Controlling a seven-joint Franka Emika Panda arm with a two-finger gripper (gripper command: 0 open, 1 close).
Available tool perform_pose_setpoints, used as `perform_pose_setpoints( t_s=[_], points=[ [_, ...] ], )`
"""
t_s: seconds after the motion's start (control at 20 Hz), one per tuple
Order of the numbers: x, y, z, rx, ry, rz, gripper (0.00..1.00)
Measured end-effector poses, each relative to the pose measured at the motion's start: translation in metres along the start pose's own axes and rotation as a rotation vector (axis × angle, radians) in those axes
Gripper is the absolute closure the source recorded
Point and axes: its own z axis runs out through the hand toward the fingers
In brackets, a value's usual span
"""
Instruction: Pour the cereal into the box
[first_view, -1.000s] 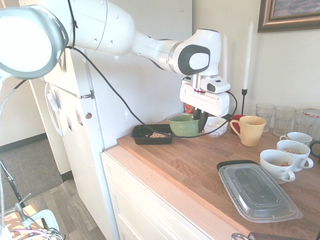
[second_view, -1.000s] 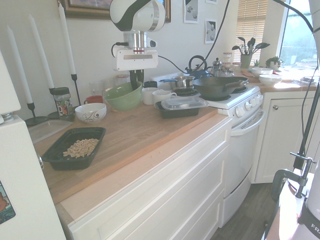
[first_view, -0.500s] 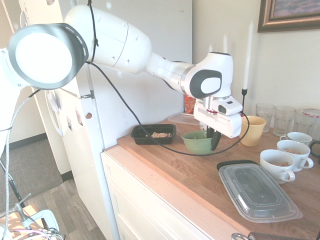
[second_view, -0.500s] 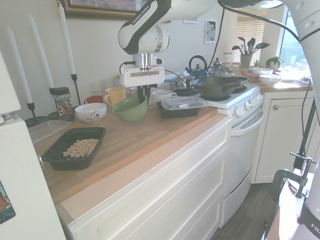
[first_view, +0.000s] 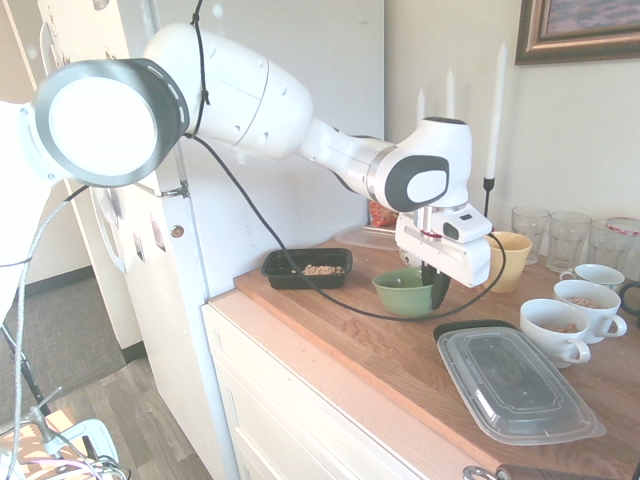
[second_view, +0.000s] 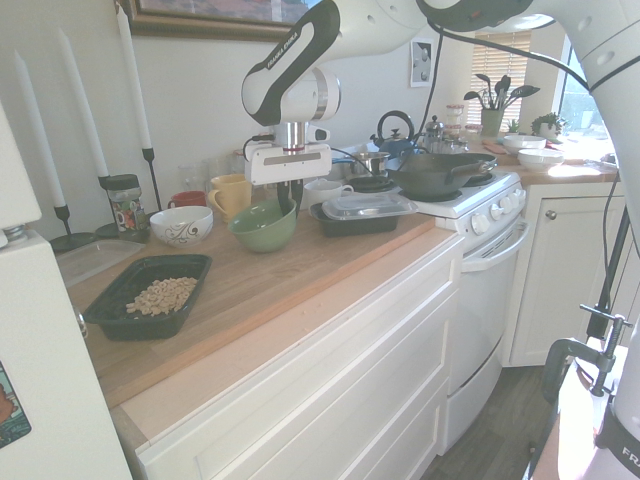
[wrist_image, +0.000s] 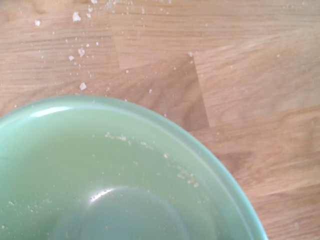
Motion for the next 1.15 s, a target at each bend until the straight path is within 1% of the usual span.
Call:
perform_pose_setpoints(
  t_s=[0.4,0.6,0.75,0.9,1.15],
  points=[
    [0.006,0.005,0.001,0.006,-0.005,0.015,0.00],
    [0.002,0.001,-0.005,0.005,0.010,-0.002,0.00],
    [-0.002,-0.003,-0.024,0.011,0.043,-0.025,0.00],
    [-0.006,-0.003,-0.054,0.020,0.081,-0.030,0.00],
    [-0.012,0.010,-0.094,0.043,0.096,-0.027,0.00]
  ],
)
